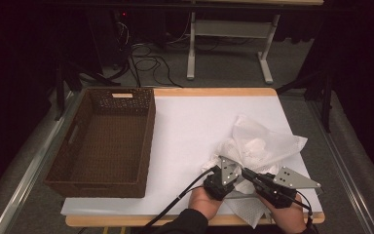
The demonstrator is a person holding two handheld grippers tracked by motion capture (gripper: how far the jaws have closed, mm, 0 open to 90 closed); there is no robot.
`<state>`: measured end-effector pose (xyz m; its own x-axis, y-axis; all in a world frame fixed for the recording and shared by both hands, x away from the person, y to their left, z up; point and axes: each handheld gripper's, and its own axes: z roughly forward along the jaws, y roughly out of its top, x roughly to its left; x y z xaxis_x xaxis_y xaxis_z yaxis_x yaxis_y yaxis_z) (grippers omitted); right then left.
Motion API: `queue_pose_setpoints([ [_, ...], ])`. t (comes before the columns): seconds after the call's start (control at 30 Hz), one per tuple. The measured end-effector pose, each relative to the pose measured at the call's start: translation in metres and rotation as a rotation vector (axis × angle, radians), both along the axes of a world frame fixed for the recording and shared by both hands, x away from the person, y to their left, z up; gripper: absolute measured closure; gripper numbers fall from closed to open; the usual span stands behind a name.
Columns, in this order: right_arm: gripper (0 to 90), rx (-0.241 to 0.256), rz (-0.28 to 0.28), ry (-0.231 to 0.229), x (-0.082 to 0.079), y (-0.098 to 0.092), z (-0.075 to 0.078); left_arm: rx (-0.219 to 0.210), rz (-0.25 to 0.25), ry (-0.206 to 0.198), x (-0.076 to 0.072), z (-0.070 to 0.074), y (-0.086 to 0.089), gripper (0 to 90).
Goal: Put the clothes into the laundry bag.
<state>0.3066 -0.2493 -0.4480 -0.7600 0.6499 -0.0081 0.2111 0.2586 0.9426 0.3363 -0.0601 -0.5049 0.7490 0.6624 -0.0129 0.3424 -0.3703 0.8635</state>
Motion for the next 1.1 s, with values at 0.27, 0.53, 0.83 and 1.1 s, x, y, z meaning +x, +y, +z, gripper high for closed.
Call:
queue_pose_setpoints([
  [0.27, 89.5, 0.032, 0.020, -0.004, -0.001, 0.000, 0.002, -0.042, 0.011, -0.052, -0.009, 0.016, 0.013, 84.3],
  [0.53, 89.5, 0.036, 0.034, -0.021, -0.004, 0.004, 0.005, -0.095, 0.002, -0.131, -0.028, 0.035, 0.023, 84.3],
  [0.83, 89.5, 0.049, 0.025, -0.026, -0.005, 0.002, 0.007, -0.044, 0.029, -0.113, -0.009, 0.013, -0.003, 84.1],
  [1.1, 89.6, 0.072, -0.012, -0.012, -0.002, -0.010, 0.007, -0.029, 0.067, -0.126, 0.004, 0.001, -0.027, 83.1],
])
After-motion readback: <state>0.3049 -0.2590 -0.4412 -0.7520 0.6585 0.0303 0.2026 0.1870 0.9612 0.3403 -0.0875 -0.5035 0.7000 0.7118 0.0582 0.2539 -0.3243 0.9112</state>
